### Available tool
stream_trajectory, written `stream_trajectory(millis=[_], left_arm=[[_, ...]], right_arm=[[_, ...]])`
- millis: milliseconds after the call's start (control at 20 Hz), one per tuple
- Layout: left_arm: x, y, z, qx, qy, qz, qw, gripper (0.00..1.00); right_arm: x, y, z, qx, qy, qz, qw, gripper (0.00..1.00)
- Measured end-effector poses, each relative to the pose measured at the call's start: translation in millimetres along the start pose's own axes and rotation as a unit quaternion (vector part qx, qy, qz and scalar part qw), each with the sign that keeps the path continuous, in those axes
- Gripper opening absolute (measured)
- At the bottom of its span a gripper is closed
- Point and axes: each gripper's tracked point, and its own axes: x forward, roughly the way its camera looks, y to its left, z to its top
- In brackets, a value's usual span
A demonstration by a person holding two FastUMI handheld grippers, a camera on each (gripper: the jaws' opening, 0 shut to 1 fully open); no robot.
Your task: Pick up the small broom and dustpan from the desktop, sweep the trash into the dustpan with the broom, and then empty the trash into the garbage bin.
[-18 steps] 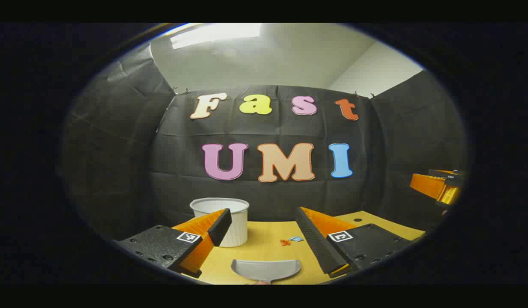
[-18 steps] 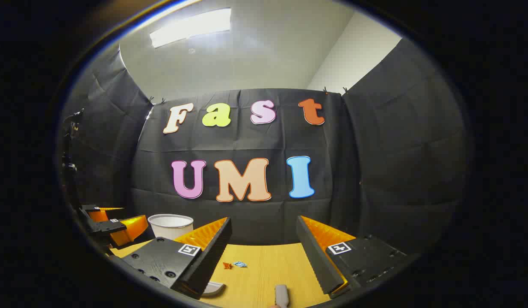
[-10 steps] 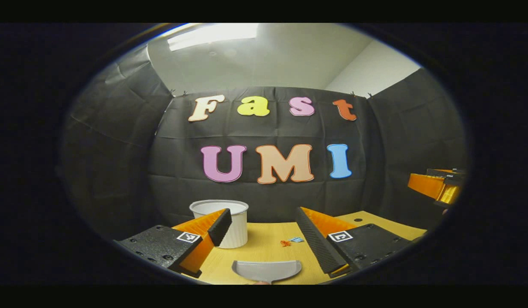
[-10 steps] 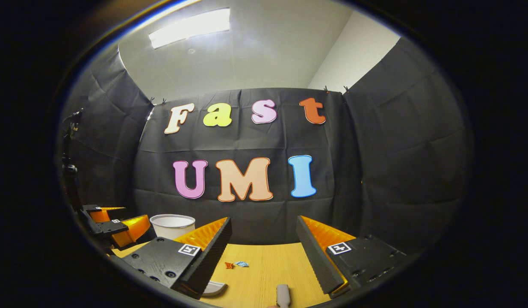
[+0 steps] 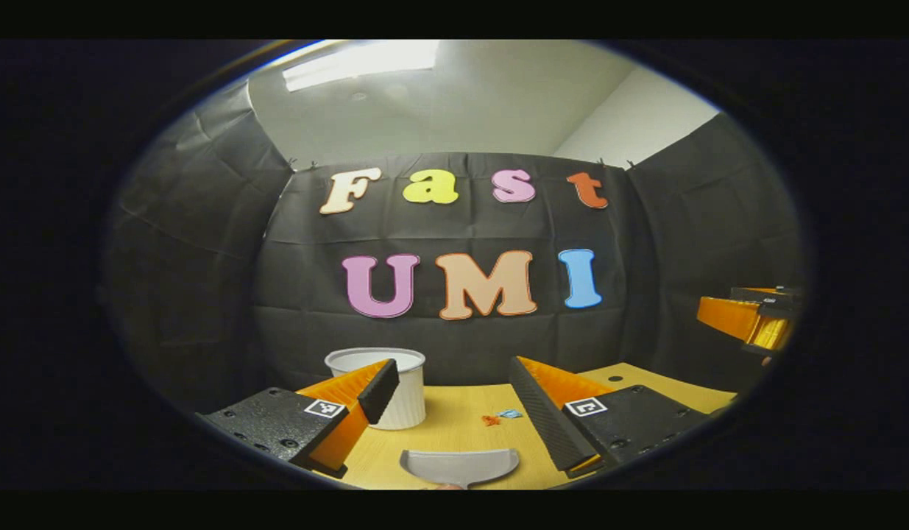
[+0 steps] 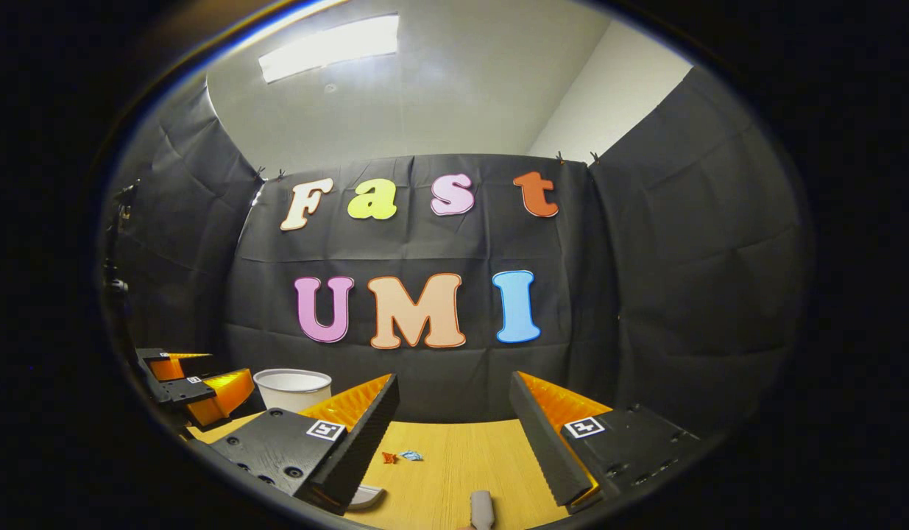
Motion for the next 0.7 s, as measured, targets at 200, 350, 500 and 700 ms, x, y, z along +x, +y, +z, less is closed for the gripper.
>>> stream_trajectory(millis=[200,350,500,700], left_arm=[[0.4,0.8,0.1,0.001,0.000,0.002,1.000,0.92],[0.6,1.9,0.7,0.002,0.000,0.002,1.000,0.92],[-0.3,0.6,-1.2,0.002,0.004,0.002,1.000,0.92],[-0.9,0.1,-2.0,0.003,0.006,0.001,1.000,0.92]], right_arm=[[2.0,-0.4,-0.3,0.001,0.000,0.000,1.000,0.92],[1.4,0.5,-1.7,0.001,0.002,0.002,1.000,0.92],[0.3,0.6,-3.9,0.001,0.005,0.004,1.000,0.92],[-0.5,0.7,-4.5,0.001,0.007,0.003,1.000,0.92]])
